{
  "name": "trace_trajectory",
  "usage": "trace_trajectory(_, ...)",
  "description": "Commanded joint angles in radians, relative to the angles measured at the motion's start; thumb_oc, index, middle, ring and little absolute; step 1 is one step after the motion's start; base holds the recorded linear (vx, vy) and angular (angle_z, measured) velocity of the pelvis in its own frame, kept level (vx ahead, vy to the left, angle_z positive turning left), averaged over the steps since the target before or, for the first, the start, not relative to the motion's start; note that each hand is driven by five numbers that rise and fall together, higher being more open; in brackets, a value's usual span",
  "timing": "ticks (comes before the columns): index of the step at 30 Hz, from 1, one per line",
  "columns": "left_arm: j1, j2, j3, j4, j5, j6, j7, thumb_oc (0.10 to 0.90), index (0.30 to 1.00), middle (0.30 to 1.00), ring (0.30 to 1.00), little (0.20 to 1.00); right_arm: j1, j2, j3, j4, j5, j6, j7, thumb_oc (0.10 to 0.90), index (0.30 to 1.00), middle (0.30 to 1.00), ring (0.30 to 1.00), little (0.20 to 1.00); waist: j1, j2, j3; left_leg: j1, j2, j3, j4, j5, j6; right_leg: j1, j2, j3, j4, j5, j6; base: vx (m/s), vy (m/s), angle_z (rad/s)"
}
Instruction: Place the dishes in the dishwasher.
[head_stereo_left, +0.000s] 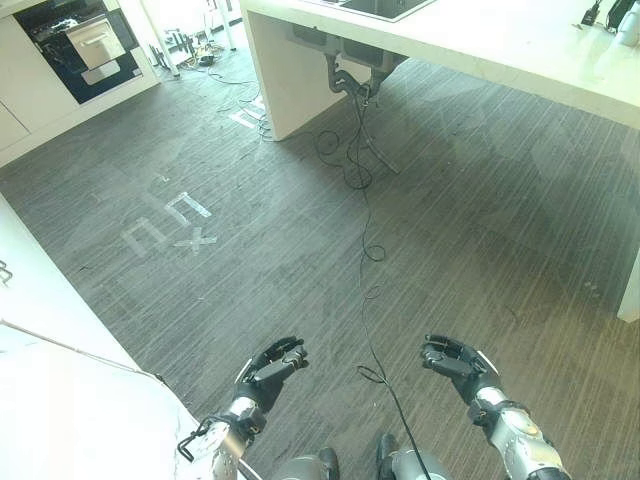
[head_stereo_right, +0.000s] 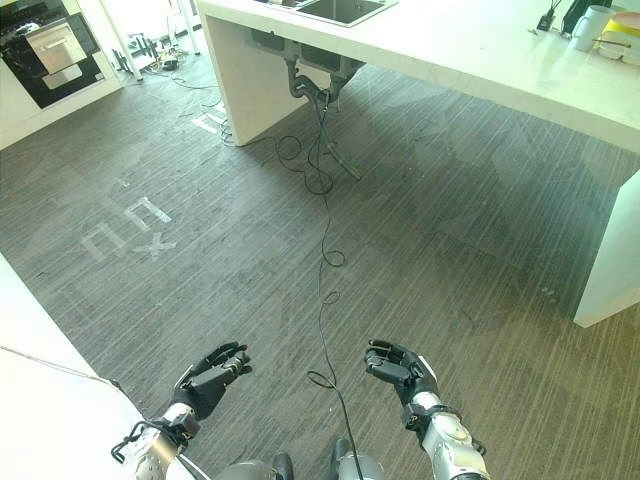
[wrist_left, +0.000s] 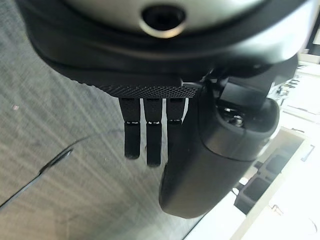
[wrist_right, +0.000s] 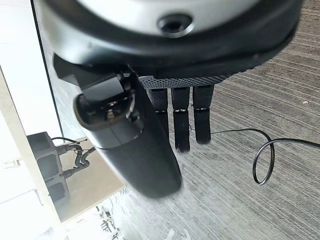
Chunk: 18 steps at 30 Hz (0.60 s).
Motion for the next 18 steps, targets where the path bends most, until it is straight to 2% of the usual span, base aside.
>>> trace_trajectory(1, -0.014, 0.022, 0.007, -0.101, 0.045, -0.020, -0.040, 0.800, 0.900, 0.900, 0.900, 0.900, -0.017, -0.019, -0.013, -0.080, 0.039, -0.069, 0.019, 0.800, 0.900, 0.900, 0.900, 0.900, 0.011, -0.002, -0.026, -0.007, 0.041, 0.060, 0.053, -0.122, -0.046, 0.074, -0.008, -0.012, 0.047, -0.173, 0.078, 0.00, 0.000, 0.00)
trace_trajectory(3, -0.009, 0.022, 0.010, -0.093, 0.064, -0.035, -0.009, 0.800, 0.900, 0.900, 0.900, 0.900, -0.013, -0.018, -0.012, -0.082, 0.032, -0.069, 0.019, 0.800, 0.900, 0.900, 0.900, 0.900, 0.011, -0.001, -0.026, -0.007, 0.041, 0.060, 0.053, -0.122, -0.046, 0.074, -0.008, -0.013, 0.047, -0.173, 0.079, 0.01, -0.008, 0.05)
trace_trajectory(5, -0.007, 0.030, 0.017, -0.068, 0.060, 0.014, 0.047, 0.800, 0.900, 0.900, 0.900, 0.900, -0.013, -0.020, -0.004, -0.076, 0.015, -0.064, 0.015, 0.800, 0.900, 0.900, 0.900, 0.900, 0.013, 0.000, -0.026, -0.008, 0.040, 0.060, 0.053, -0.121, -0.047, 0.074, -0.008, -0.016, 0.047, -0.175, 0.079, 0.00, -0.005, 0.02)
trace_trajectory(9, -0.004, 0.019, 0.016, -0.002, 0.121, 0.031, 0.108, 0.800, 0.900, 0.900, 0.900, 0.900, -0.022, -0.015, 0.024, -0.048, 0.024, -0.029, 0.038, 0.800, 0.900, 0.900, 0.900, 0.900, 0.021, -0.002, -0.017, -0.009, 0.041, 0.056, 0.053, -0.118, -0.046, 0.079, -0.001, -0.026, 0.047, -0.176, 0.074, 0.04, -0.093, 0.05)
trace_trajectory(12, -0.015, 0.005, 0.018, 0.054, 0.157, 0.042, 0.127, 0.800, 0.900, 0.900, 0.900, 0.900, -0.029, -0.002, 0.046, -0.023, 0.051, -0.034, 0.058, 0.800, 0.900, 0.900, 0.900, 0.900, 0.022, -0.004, -0.005, 0.000, 0.049, 0.061, 0.053, -0.109, -0.050, 0.084, 0.009, -0.039, 0.047, -0.178, 0.061, 0.07, -0.210, 0.16)
trace_trajectory(14, -0.026, -0.013, 0.020, 0.092, 0.153, 0.013, 0.118, 0.800, 0.900, 0.900, 0.900, 0.900, -0.037, -0.013, 0.060, -0.022, 0.019, -0.040, 0.075, 0.800, 0.900, 0.900, 0.900, 0.900, 0.018, -0.021, 0.015, 0.053, 0.024, 0.094, 0.053, -0.091, -0.040, 0.081, 0.003, -0.021, 0.047, -0.174, 0.042, 0.13, -0.271, 0.08)
trace_trajectory(15, -0.027, -0.017, 0.021, 0.097, 0.147, 0.002, 0.117, 0.800, 0.900, 0.900, 0.900, 0.900, -0.037, -0.019, 0.061, -0.030, 0.006, -0.041, 0.073, 0.800, 0.900, 0.900, 0.900, 0.900, 0.022, -0.042, 0.029, 0.070, 0.002, 0.112, 0.053, -0.047, -0.038, 0.085, -0.015, -0.005, 0.047, -0.169, 0.034, 0.10, -0.206, -0.02)
trace_trajectory(17, -0.032, -0.020, 0.024, 0.105, 0.144, -0.012, 0.116, 0.800, 0.900, 0.900, 0.900, 0.900, -0.040, -0.029, 0.062, -0.038, -0.009, -0.045, 0.066, 0.800, 0.900, 0.900, 0.900, 0.900, 0.026, -0.050, 0.057, -0.027, 0.026, 0.102, 0.238, -0.008, -0.057, 0.087, -0.009, 0.005, 0.047, -0.161, 0.013, 0.06, -0.210, 0.11)
trace_trajectory(18, -0.032, -0.022, 0.030, 0.108, 0.147, -0.018, 0.107, 0.800, 0.900, 0.900, 0.900, 0.900, -0.044, -0.043, 0.064, -0.024, -0.012, -0.055, 0.067, 0.800, 0.900, 0.900, 0.900, 0.900, 0.035, -0.042, 0.092, -0.145, 0.039, 0.086, 0.368, 0.052, -0.084, 0.097, 0.012, 0.020, 0.047, -0.160, -0.003, 0.16, -0.107, 0.35)
